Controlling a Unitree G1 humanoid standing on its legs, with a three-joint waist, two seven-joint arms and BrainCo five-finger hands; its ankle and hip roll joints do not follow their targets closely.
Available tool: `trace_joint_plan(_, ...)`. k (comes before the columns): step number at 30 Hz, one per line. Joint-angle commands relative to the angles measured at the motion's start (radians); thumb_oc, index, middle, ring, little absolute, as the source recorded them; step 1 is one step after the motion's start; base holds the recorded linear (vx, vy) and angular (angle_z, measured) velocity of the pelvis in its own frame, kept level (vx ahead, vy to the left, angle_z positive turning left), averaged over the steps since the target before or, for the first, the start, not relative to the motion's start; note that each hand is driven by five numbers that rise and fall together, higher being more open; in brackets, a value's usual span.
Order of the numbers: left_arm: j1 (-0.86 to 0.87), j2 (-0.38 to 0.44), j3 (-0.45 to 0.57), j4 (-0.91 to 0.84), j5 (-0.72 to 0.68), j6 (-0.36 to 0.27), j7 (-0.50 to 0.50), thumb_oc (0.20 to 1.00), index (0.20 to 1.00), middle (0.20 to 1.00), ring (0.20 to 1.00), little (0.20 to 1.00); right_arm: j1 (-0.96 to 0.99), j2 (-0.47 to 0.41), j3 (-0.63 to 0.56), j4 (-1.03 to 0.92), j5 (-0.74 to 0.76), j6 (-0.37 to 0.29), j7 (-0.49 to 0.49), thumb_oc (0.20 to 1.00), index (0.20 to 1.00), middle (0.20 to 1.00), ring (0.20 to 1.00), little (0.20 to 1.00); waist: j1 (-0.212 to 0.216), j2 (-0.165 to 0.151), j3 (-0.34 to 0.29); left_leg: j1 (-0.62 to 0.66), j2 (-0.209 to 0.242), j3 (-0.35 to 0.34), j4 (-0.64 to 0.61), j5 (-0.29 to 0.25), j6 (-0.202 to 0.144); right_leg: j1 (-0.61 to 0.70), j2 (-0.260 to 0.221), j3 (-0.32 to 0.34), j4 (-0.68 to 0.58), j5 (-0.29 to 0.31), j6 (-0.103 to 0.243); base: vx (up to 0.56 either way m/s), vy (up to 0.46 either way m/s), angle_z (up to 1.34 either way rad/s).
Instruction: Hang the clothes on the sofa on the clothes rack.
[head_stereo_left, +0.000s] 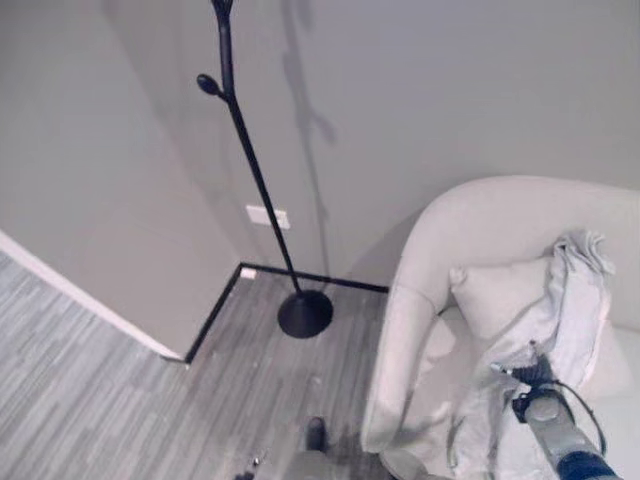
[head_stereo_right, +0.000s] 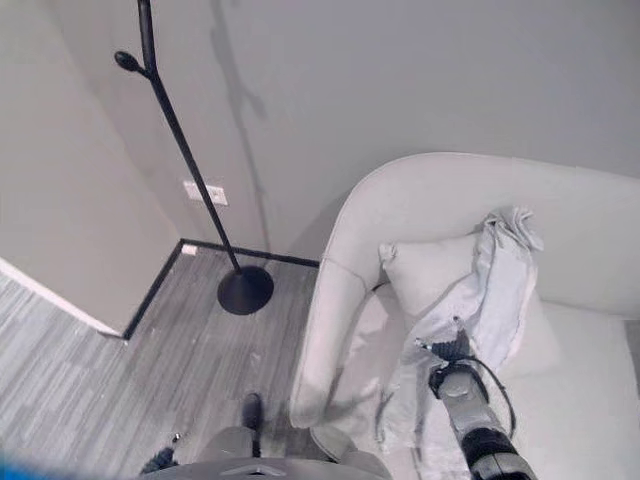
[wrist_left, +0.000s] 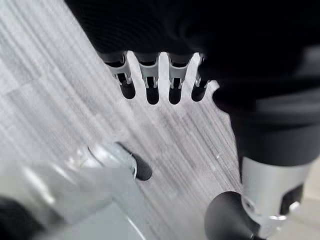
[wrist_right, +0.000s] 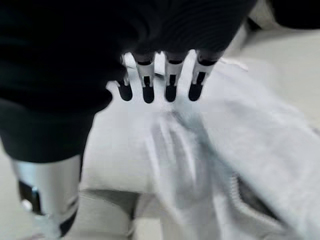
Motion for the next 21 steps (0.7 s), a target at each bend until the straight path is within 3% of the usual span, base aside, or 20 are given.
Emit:
trace_joint_plan(1, -0.026, 0.008, -0.021, 0.012, 0.067, -0.036, 0.002, 1.000, 1.000, 1.000, 1.000, 1.000, -0.043, -0.079, -0.017, 0.011, -0.172, -0.022, -0.051, 1.000, 1.000, 1.000, 1.000, 1.000, -0.005, -0.022, -0.033, 0.154, 0.054, 0.016, -0.075, 0.059, -0.006, -0.009, -0.006, -0.025, 0.014, -0.085, 0.035, 0.09, 0.035, 0.28)
trace_joint_plan(3, -0.025, 0.011, -0.032, -0.005, 0.087, -0.043, 0.005, 1.000, 1.000, 1.000, 1.000, 1.000, -0.024, -0.089, -0.063, 0.007, -0.177, -0.002, -0.076, 1.000, 1.000, 1.000, 1.000, 1.000, -0.012, -0.019, -0.040, 0.167, 0.053, 0.020, -0.089, 0.051, -0.006, -0.015, -0.009, -0.017, 0.014, -0.078, 0.045, 0.07, 0.030, 0.03)
trace_joint_plan(7, -0.028, 0.009, -0.042, 0.032, 0.086, -0.028, 0.014, 1.000, 1.000, 1.000, 1.000, 1.000, 0.019, -0.023, -0.164, 0.118, -0.031, 0.000, -0.163, 1.000, 1.000, 1.000, 1.000, 1.000, -0.035, -0.007, -0.043, 0.178, 0.055, 0.041, -0.089, 0.027, -0.005, -0.028, -0.016, 0.002, 0.014, -0.073, 0.059, 0.06, 0.027, -0.06)
trace_joint_plan(15, -0.006, -0.007, -0.083, 0.047, 0.119, -0.027, 0.019, 1.000, 1.000, 1.000, 1.000, 1.000, 0.034, 0.009, -0.207, 0.314, 0.086, -0.013, -0.213, 1.000, 1.000, 1.000, 1.000, 1.000, -0.057, 0.019, -0.039, 0.180, 0.045, 0.057, -0.089, 0.009, -0.003, -0.048, -0.031, 0.025, 0.014, -0.060, 0.073, 0.01, 0.018, -0.09)
trace_joint_plan(21, -0.039, 0.005, -0.158, -0.007, 0.125, -0.050, 0.024, 1.000, 1.000, 1.000, 1.000, 1.000, -0.080, -0.006, -0.178, 0.487, 0.232, -0.068, -0.197, 1.000, 1.000, 1.000, 1.000, 1.000, -0.062, 0.070, -0.014, 0.141, 0.027, 0.071, -0.089, 0.011, -0.001, -0.109, -0.056, 0.039, 0.014, -0.038, 0.085, -0.05, 0.028, -0.24)
